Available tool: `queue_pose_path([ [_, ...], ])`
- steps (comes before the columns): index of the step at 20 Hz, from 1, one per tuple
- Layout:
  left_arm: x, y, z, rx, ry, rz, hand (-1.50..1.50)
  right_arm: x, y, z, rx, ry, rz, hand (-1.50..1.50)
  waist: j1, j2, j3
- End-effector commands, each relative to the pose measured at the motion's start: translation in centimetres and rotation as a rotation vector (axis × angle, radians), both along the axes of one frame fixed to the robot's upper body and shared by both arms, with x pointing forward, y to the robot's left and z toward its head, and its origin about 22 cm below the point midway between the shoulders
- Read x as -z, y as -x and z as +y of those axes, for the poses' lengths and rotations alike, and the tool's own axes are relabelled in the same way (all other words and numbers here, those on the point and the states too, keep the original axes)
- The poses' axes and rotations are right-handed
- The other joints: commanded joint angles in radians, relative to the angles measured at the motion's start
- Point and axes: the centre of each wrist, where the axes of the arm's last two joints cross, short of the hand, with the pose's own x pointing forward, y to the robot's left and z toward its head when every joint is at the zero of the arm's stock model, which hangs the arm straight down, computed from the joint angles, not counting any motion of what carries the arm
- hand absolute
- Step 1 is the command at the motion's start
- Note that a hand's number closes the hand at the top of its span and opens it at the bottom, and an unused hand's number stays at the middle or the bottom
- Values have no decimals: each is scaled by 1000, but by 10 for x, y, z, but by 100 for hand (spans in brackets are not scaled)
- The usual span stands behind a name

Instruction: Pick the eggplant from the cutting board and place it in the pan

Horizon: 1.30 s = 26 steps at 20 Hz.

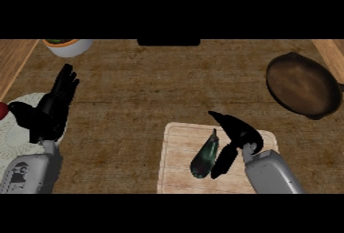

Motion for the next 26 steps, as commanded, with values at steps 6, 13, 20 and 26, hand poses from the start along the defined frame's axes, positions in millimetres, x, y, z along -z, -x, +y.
queue_pose_path([
  [6, 16, 21, 11, -3, 16, -4, 0, 33, 6, 17, -22, 31, 59, -150, 2, -1, 0],
  [13, -10, 7, 12, 11, 13, -15, 0, 52, 14, 8, -37, 1, 108, -150, -2, -1, 0],
  [20, 8, 6, 0, 4, -4, 7, 0, 66, 6, 21, -180, -11, 18, 150, 2, 0, 0],
  [26, -10, 2, 4, 18, 11, -6, 0, 48, 0, 24, -178, -11, -20, 150, 0, 0, 0],
])
